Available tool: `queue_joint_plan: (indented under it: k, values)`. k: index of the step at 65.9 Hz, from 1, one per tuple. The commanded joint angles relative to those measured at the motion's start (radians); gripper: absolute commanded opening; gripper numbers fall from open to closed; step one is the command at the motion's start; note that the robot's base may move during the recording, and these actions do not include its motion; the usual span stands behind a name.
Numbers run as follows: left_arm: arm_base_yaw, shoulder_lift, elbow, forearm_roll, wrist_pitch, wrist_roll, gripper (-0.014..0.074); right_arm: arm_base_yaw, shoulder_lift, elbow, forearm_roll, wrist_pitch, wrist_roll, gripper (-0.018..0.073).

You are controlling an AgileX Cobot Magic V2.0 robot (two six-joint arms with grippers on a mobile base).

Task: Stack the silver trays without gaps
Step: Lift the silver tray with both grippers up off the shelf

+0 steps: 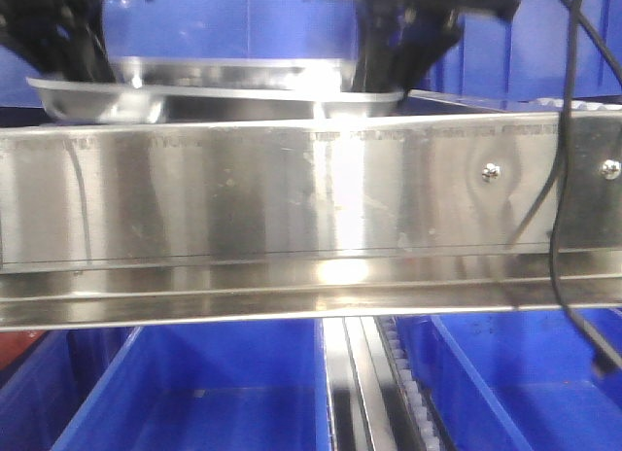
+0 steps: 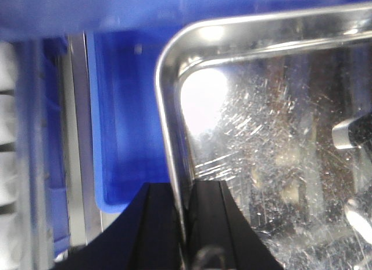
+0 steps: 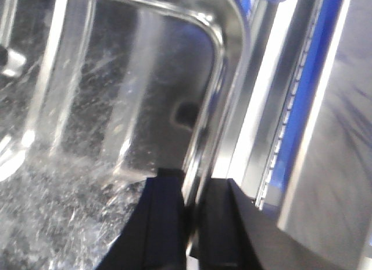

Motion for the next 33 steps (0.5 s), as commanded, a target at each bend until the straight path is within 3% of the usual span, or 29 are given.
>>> queue_joint_plan:
  k: [1,33]
  values:
    - [-0.014,-0.035,-0.006,-0.015,-0.010,0.015,-0.0017,0.009,-0.044,-0.007,0.020,0.009,-0.027,-0.0067]
    - [-0.019,-0.141,-0.006,-0.016,0.047,-0.010,-0.0017,0.009,-0.173,-0.005,0.007,0.087,-0.016,-0.0067]
